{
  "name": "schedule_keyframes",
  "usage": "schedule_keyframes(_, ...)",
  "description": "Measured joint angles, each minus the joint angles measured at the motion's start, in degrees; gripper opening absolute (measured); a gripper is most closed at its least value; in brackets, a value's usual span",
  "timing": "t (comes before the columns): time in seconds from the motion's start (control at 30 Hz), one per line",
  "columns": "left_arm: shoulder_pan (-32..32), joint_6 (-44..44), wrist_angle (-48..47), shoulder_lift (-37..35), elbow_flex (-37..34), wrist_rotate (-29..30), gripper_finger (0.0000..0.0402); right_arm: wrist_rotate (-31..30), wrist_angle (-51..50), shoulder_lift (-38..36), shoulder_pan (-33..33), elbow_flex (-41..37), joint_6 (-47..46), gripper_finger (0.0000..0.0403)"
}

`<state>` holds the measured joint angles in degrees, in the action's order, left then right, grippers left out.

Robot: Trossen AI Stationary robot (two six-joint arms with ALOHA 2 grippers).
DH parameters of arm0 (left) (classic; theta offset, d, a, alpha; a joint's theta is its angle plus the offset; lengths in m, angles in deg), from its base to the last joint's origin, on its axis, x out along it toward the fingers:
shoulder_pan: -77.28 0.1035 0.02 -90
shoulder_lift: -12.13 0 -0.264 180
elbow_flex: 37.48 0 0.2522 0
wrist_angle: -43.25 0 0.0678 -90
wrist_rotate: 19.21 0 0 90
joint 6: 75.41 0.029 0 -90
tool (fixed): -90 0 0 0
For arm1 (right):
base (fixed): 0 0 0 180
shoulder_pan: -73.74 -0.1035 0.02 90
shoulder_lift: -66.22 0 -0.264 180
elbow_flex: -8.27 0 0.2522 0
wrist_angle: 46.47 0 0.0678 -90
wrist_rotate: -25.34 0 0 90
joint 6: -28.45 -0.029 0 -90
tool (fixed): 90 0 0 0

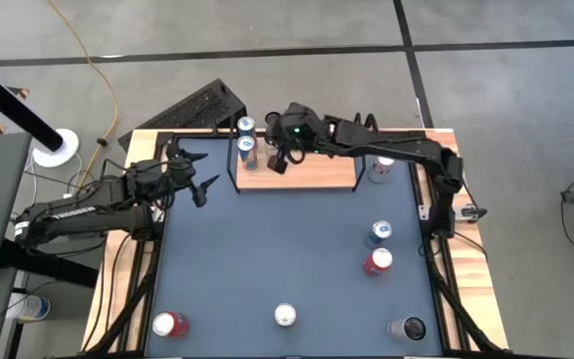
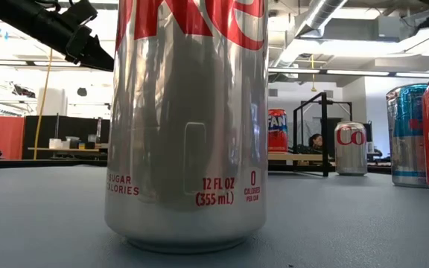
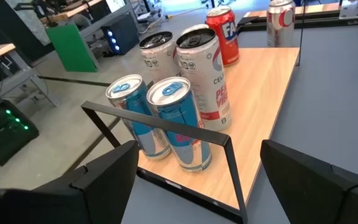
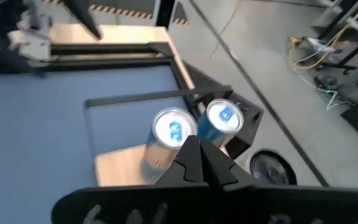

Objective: Place canned beverage on shelf
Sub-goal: Put the top pink and white soda can onto the shelf aligned with the other pink and white soda can

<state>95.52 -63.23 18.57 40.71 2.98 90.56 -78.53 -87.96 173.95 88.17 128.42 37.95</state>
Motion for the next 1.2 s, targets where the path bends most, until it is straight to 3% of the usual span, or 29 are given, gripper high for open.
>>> schedule_keyframes(0.13, 0.0, -0.4, -0.3, 0.0, 0.0, -0.2, 0.0327, 3.8, -6.1, -3.6, -0.6, -0.4, -0.2, 0.0000)
schedule_keyframes(0.23, 0.0, -0.7, -0.5, 0.0, 0.0, -0.6, 0.0327, 5.2, -6.0, -5.7, 0.2, -5.4, -3.2, 0.0000)
schedule_keyframes(0.6, 0.0, -0.9, -0.4, 0.0, 0.0, -0.6, 0.0327, 5.0, 9.0, -4.2, 2.2, -23.7, -7.6, 0.0000)
schedule_keyframes(0.97, 0.0, -3.0, -0.3, 0.0, 0.0, -0.6, 0.0327, 4.7, 12.8, -4.4, 4.1, -24.3, -7.0, 0.0000)
schedule_keyframes(1.2, 0.0, -3.9, -0.6, 0.0, 0.0, -0.6, 0.0327, 12.1, -4.2, -10.1, 1.6, -22.7, -6.2, 0.0000)
